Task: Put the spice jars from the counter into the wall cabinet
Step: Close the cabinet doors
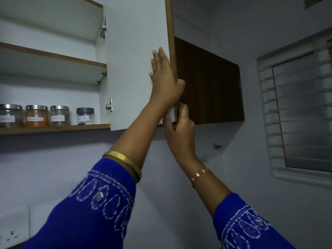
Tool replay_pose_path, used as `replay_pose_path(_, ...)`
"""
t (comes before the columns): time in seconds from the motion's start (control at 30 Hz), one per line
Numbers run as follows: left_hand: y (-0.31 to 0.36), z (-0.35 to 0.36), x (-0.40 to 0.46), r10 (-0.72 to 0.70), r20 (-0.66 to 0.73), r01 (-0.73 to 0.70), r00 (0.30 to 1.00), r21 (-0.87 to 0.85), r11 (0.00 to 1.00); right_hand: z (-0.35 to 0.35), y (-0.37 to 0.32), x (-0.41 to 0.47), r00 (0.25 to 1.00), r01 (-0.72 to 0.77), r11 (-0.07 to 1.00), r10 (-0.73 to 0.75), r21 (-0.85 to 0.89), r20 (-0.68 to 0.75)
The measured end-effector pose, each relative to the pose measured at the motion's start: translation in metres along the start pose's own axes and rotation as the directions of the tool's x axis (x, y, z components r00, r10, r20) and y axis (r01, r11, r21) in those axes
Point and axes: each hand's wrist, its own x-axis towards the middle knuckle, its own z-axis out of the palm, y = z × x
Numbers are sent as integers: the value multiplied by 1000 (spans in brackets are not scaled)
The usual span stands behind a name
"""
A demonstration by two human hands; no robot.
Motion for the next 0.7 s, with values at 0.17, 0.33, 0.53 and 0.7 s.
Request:
replay_pose_path(0.17, -15, -39, -11, 24, 5, -23, 1000, -90, 996, 27, -27, -16, 996, 76, 997, -75, 9, -39)
replay_pose_path(0.33, -30, -80, -33, 6, 4, -5, 1000, -209, 978, 57, -50, -28, 992, 122, 990, -119, 72, -43)
replay_pose_path(0.53, -43, -139, -48, -83, -21, 74, 996, -277, 958, 99, -77, -37, 981, 189, 973, -192, 134, 5)
replay_pose_path(0.7, -66, -201, -60, -123, -36, 108, 992, -270, 957, 150, -109, -46, 972, 205, 960, -223, 190, 78)
